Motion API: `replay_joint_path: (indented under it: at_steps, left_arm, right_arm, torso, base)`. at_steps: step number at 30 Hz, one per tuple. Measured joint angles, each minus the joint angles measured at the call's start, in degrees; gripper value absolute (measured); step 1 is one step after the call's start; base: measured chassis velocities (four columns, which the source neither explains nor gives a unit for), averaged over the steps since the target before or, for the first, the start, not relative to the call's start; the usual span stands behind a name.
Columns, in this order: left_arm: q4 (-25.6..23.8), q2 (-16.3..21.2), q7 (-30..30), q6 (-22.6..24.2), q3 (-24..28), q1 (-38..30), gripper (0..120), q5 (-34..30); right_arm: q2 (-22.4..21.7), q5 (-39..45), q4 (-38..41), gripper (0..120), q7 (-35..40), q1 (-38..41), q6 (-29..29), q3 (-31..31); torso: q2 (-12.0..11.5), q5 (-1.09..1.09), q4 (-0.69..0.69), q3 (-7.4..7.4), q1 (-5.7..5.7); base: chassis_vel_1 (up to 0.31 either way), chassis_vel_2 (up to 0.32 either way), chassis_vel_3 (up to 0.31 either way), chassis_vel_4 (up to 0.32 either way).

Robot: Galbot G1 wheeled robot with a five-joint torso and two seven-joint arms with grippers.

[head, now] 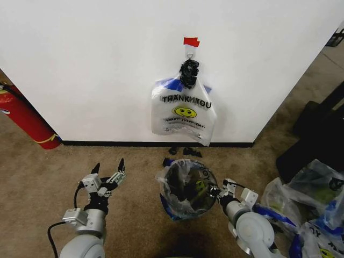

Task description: Pick up the garbage bag from the wall and place it over the trash bin.

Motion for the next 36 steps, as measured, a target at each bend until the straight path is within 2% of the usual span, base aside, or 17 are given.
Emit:
replay_joint_path:
  at_steps: [2, 8, 9, 15, 16, 22, 24, 25, 28, 31, 32, 36]
  left_arm:
    - [-0.02, 0.05, -0.04, 0.04, 0.0, -0.02, 100, 0.13]
    - [-0.63, 0.07, -0.05, 0.13, -0.94, 0.45, 100, 0.56]
    - [-0.63, 0.07, -0.05, 0.13, -0.94, 0.45, 100, 0.56]
    - [-0.43, -0.24, 0.03, 0.23, -1.9, -0.08, 100, 0.53]
    - [-0.43, -0.24, 0.03, 0.23, -1.9, -0.08, 100, 0.53]
    - [-1.5, -0.97, 0.05, 0.23, -1.55, 0.78, 100, 1.21]
    - [-1.61, -1.0, 0.09, -0.29, -1.7, 1.13, 100, 1.97]
    - [-1.61, -1.0, 0.09, -0.29, -1.7, 1.13, 100, 1.97]
    - [-1.61, -1.14, 0.51, -1.74, -1.86, 1.8, 100, 4.38]
    - [-1.89, -1.65, 1.38, -3.11, -1.65, 2.17, 100, 7.08]
    - [-1.89, -1.65, 1.38, -3.11, -1.65, 2.17, 100, 7.08]
    - [-3.54, -2.48, 2.63, -4.02, -1.02, 2.11, 100, 9.09]
  right_arm:
    - [0.02, -0.09, 0.0, 15, -0.11, -0.01, 0.02, -0.01]
    - [0.36, -1.36, -0.08, 41, -0.9, -0.34, 0.64, -0.01]
    - [0.36, -1.36, -0.08, 41, -0.9, -0.34, 0.64, -0.01]
    - [0.81, -3.68, 1.18, 67, -2.06, -1.7, 1.56, -0.26]
    - [0.81, -3.68, 1.18, 67, -2.06, -1.7, 1.56, -0.26]
    - [0.82, -6.33, 2.0, 90, -4.11, -3.21, 3.28, -0.07]
    - [0.97, -11.35, 3.27, 98, -6.95, -4.6, 7.15, 0.27]
    - [0.97, -11.35, 3.27, 98, -6.95, -4.6, 7.15, 0.27]
    - [2.37, -20.64, 5.31, 100, -9.49, -7.02, 16.26, 1.46]
    - [4.13, -29.9, 8.89, 100, -9.13, -10.21, 23.47, 2.86]
    - [4.13, -29.9, 8.89, 100, -9.13, -10.21, 23.47, 2.86]
    - [5.75, -42.44, 11.99, 100, -8.78, -14.74, 35.09, 4.8]
  torso:
    - [0.0, 0.0, 0.0, 0.0, 0.0]
    - [0.0, 0.0, 0.01, 0.0, 0.0]
    - [0.0, 0.0, 0.01, 0.0, 0.0]
    - [0.0, 0.0, 0.01, 0.0, 0.0]
    - [0.0, 0.0, 0.01, 0.0, 0.0]
    - [0.0, 0.0, 0.01, 0.0, 0.0]
    - [0.0, 0.0, 0.01, 0.0, 0.0]
    - [0.0, 0.0, 0.01, 0.0, 0.0]
    - [0.0, 0.0, 0.01, 0.0, 0.0]
    - [0.0, -0.01, 0.0, 0.0, 0.0]
    - [0.0, -0.01, 0.0, 0.0, 0.0]
    - [0.0, 0.0, 0.0, 0.0, 0.0]
  base:
    - [0.0, 0.0, 0.0, 0.0]
    - [0.0, 0.0, 0.0, 0.0]
    - [0.0, 0.0, 0.0, 0.0]
    - [0.0, 0.0, 0.0, 0.0]
    - [0.0, 0.0, 0.0, 0.0]
    - [0.0, 0.0, 0.0, 0.0]
    - [0.0, 0.0, 0.0, 0.0]
    - [0.0, 0.0, 0.0, 0.0]
    - [0.0, 0.0, 0.0, 0.0]
    - [0.0, 0.0, 0.0, 0.0]
    - [0.0, 0.0, 0.0, 0.0]
    - [0.0, 0.0, 0.0, 0.0]
